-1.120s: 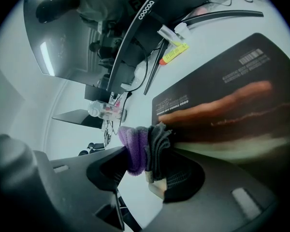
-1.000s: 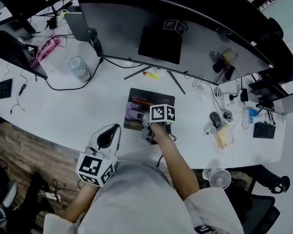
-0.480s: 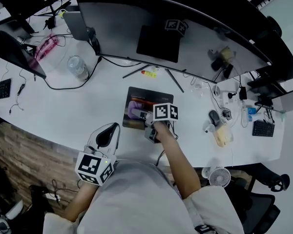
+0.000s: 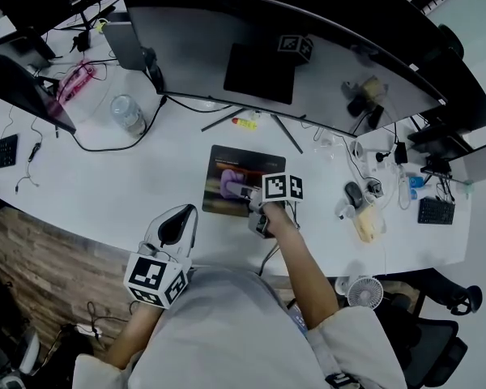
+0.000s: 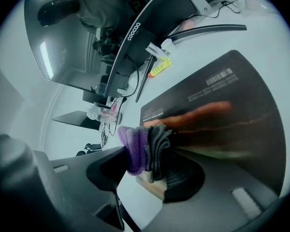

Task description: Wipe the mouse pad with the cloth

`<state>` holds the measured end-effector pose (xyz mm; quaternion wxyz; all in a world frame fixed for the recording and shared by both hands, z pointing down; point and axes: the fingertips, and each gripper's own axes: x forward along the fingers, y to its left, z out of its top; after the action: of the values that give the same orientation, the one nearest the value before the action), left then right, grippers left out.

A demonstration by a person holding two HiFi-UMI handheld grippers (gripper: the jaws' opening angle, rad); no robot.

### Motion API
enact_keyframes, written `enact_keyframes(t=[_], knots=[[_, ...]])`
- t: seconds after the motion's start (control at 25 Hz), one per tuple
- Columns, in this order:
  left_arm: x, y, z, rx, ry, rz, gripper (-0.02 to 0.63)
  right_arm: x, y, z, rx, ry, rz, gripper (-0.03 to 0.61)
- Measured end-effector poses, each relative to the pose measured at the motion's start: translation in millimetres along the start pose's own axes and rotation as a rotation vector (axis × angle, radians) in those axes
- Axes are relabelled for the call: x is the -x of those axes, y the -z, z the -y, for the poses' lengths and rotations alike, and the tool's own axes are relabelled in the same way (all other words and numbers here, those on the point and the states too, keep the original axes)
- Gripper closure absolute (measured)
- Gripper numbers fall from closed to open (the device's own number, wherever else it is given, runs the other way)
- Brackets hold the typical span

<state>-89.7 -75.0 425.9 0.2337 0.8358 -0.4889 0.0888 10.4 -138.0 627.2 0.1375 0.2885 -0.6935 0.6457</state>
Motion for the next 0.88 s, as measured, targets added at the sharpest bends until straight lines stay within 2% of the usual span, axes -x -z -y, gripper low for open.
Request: enact_keyframes(t=[0.88], knots=[[-4, 1, 9, -0.02, 0.017, -0.004, 0.614, 50, -5, 37, -0.013, 0.05, 0.022, 0.365]])
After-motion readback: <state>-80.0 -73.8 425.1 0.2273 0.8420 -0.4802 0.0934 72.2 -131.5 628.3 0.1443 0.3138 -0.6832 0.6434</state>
